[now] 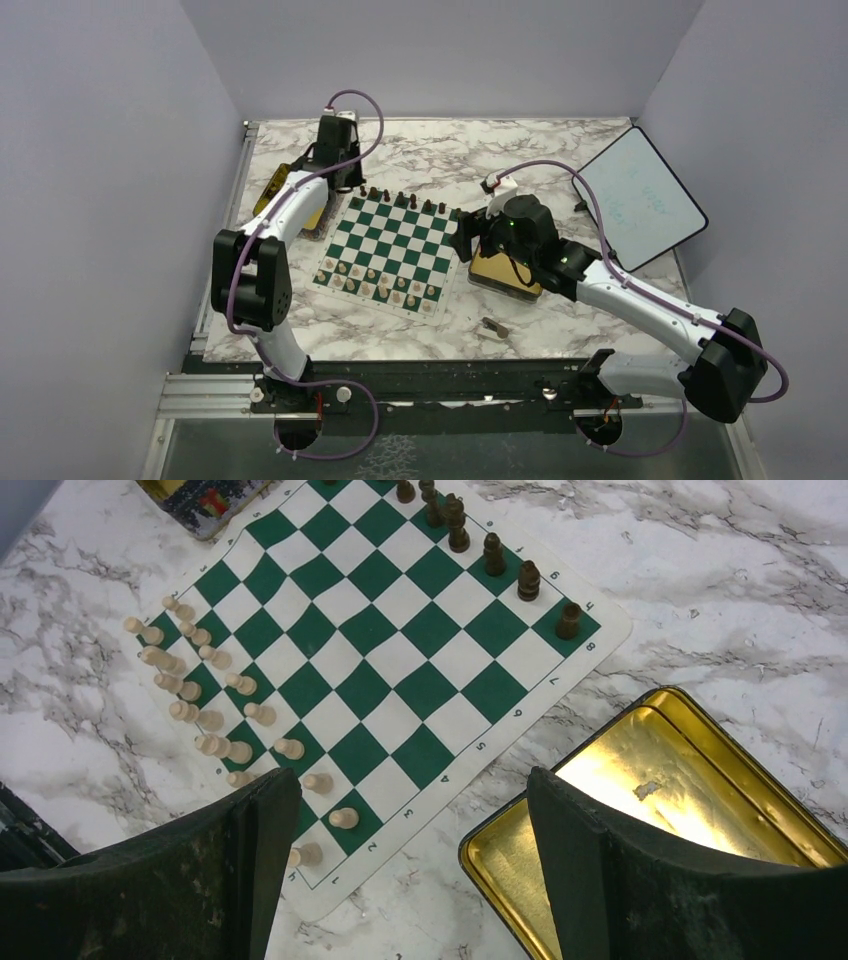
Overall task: Set up the chess pieces on the board
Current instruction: Place the chess piece on the chessboard.
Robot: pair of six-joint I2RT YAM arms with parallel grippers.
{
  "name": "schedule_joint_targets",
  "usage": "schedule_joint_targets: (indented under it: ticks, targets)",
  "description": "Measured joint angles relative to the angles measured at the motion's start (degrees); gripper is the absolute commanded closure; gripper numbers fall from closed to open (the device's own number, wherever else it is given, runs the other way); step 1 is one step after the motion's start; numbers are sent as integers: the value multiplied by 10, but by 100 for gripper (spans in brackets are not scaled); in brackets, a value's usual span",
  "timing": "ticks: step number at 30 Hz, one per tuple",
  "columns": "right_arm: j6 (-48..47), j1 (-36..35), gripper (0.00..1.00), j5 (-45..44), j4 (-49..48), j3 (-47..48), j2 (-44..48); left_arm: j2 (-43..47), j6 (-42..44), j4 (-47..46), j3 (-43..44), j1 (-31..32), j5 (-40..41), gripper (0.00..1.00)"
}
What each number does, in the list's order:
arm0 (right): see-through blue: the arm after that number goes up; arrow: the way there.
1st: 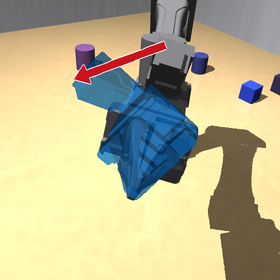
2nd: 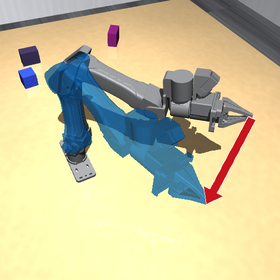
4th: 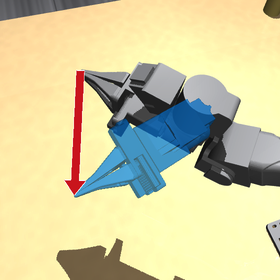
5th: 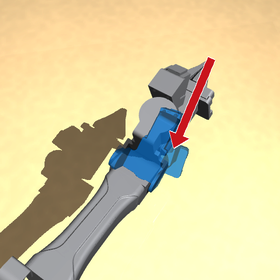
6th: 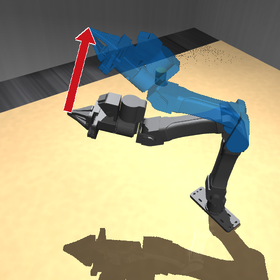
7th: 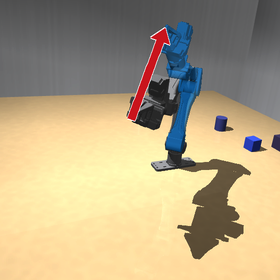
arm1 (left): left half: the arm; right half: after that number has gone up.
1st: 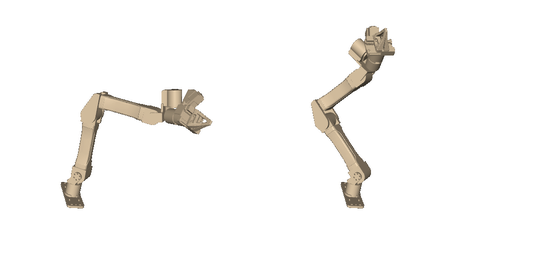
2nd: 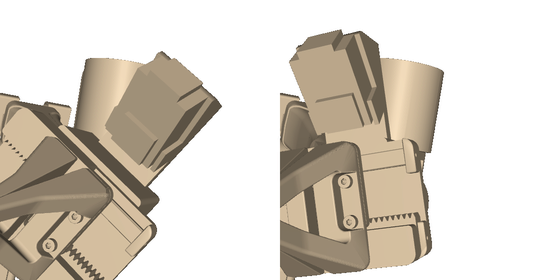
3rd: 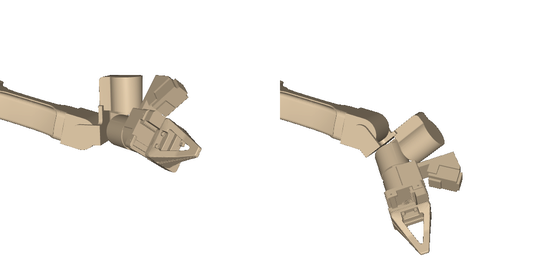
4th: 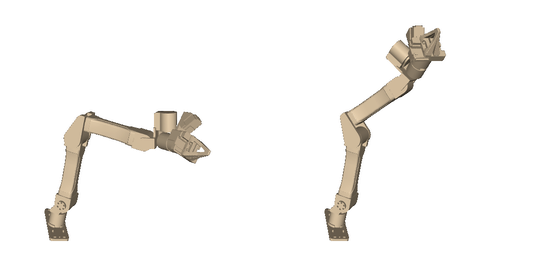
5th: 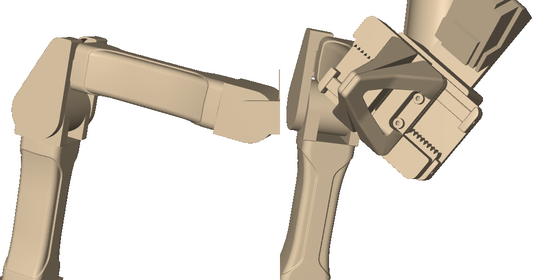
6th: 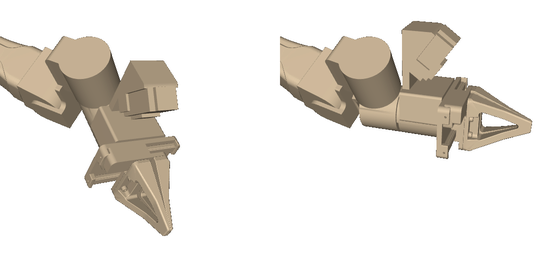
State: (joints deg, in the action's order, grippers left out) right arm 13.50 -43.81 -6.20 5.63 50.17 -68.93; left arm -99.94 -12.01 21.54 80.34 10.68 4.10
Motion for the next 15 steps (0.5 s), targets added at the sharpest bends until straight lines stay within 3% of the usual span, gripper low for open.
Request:
schedule_joint_targets:
  ticks: [6,15]
  targets:
    - [0,0,11,0,0,0,0,0,-10,0,-2,52,13,88]
    - [0,0,11,0,0,-5,3,-42,-20,-28,-13,64,27,88]
